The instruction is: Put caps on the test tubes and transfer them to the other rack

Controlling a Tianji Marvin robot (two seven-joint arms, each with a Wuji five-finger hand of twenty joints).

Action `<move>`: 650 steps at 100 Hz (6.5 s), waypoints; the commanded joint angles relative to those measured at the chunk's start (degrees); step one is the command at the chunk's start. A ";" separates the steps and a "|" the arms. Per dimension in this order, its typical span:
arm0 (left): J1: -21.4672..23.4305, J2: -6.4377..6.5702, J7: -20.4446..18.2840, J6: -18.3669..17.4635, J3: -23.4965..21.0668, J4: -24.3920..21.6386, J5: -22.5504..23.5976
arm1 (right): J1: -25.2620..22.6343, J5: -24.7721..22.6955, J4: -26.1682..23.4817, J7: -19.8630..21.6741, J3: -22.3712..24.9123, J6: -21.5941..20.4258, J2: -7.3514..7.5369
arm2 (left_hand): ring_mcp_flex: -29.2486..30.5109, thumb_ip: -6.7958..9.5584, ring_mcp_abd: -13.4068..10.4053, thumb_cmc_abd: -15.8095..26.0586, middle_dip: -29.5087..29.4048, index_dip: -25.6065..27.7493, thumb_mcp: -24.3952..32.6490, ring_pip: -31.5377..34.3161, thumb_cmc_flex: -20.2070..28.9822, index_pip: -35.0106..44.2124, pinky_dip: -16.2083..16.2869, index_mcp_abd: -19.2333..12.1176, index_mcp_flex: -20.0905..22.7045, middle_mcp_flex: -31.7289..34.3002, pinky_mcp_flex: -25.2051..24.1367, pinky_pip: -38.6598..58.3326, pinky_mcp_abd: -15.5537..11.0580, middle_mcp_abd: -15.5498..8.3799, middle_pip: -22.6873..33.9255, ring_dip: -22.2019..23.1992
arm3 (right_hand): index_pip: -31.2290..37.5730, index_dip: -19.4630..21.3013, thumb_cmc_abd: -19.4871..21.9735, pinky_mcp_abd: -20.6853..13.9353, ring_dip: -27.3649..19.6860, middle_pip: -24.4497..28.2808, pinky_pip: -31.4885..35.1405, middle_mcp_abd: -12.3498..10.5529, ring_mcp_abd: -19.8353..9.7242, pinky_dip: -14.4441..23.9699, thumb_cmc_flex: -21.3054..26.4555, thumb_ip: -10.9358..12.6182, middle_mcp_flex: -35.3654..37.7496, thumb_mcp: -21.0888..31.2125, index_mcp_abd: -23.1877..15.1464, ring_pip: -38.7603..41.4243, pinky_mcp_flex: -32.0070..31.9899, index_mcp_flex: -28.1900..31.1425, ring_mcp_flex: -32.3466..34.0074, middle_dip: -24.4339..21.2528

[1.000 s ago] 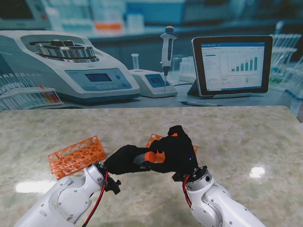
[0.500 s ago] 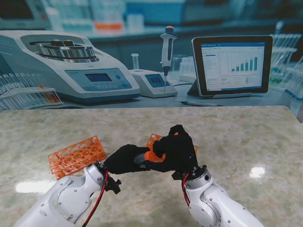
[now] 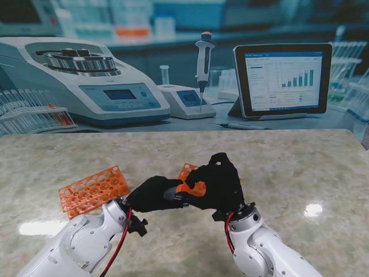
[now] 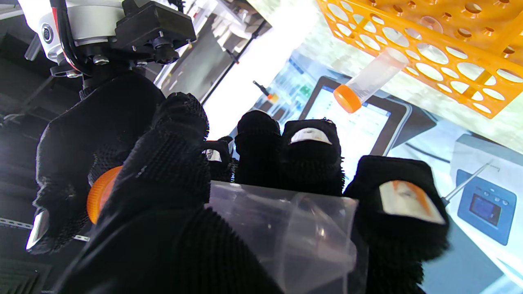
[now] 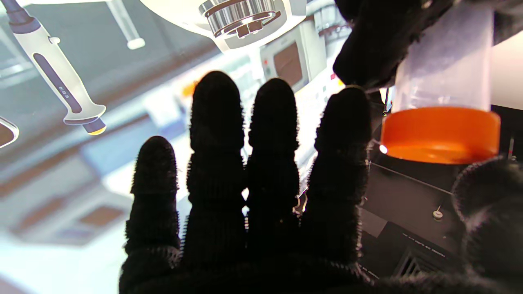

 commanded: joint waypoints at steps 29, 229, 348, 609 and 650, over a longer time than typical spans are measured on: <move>0.17 -0.07 -0.09 -0.04 -0.03 -0.37 0.07 | -2.81 -2.74 -2.88 0.81 2.29 -3.00 1.02 | 1.13 -0.30 -2.22 1.65 0.33 2.56 1.45 0.98 0.79 4.26 -0.92 -2.91 1.20 -0.37 2.08 10.95 -7.68 -2.97 -0.20 -0.56 | -12.56 -5.78 -0.90 1.40 0.33 -9.70 -3.17 2.03 -0.03 -0.39 2.84 1.87 -8.85 1.96 4.97 -5.16 -4.98 -9.59 -5.70 -3.46; 0.08 -0.08 -0.03 -0.12 0.16 -0.30 0.13 | -0.35 -1.24 -0.98 0.34 -1.48 -0.34 0.34 | 1.11 -0.31 -2.23 1.62 0.32 2.56 1.52 0.95 0.67 4.26 -1.02 -2.90 1.21 -0.33 2.06 10.76 -7.44 -2.92 -0.18 -0.56 | 4.73 -7.17 -7.44 -1.12 2.27 3.07 1.37 -1.56 -2.48 1.31 26.23 -2.10 3.61 -5.18 -1.51 2.33 0.27 1.32 3.77 3.52; 0.02 -0.14 0.27 -0.24 0.18 -0.16 0.23 | -2.36 0.17 -2.22 0.67 0.63 -2.00 0.05 | 1.09 -0.31 -2.24 1.60 0.30 2.53 1.57 0.93 0.64 4.26 -1.03 -3.01 1.20 -0.37 2.06 10.77 -7.44 -3.03 -0.24 -0.57 | -12.23 -3.15 -1.85 1.13 0.33 -6.12 -2.27 1.42 0.04 -0.03 -2.05 0.79 -7.28 1.99 3.34 -5.34 -2.69 -10.24 -5.41 -1.04; 1.89 -0.27 1.09 -1.90 -0.18 -2.07 -0.14 | 1.00 1.60 -0.88 13.39 1.63 -26.86 1.23 | -2.06 -0.83 0.98 1.37 -3.04 -0.19 1.39 -6.41 0.17 1.61 -0.45 -2.94 -0.13 -2.70 -6.30 0.34 0.87 -1.03 -5.10 -1.77 | -4.43 -2.12 -13.64 -10.92 9.37 -1.44 12.77 1.81 -6.67 0.86 43.35 4.09 -1.70 35.19 2.81 13.77 35.90 -6.29 5.47 11.12; 1.79 -0.10 0.05 -1.65 -0.27 -2.13 -1.14 | 0.59 3.57 -1.34 12.90 1.52 -28.62 0.38 | -5.60 -0.92 3.03 1.81 -7.03 -6.66 -2.53 -15.31 0.39 -3.11 3.29 -3.30 -2.96 -5.76 -15.61 -10.43 4.99 0.57 -10.75 -3.08 | -4.27 -1.77 -14.30 -10.55 8.93 -1.60 12.97 1.83 -6.46 1.01 43.53 3.93 -1.24 35.66 2.44 14.49 35.94 -5.74 5.41 11.33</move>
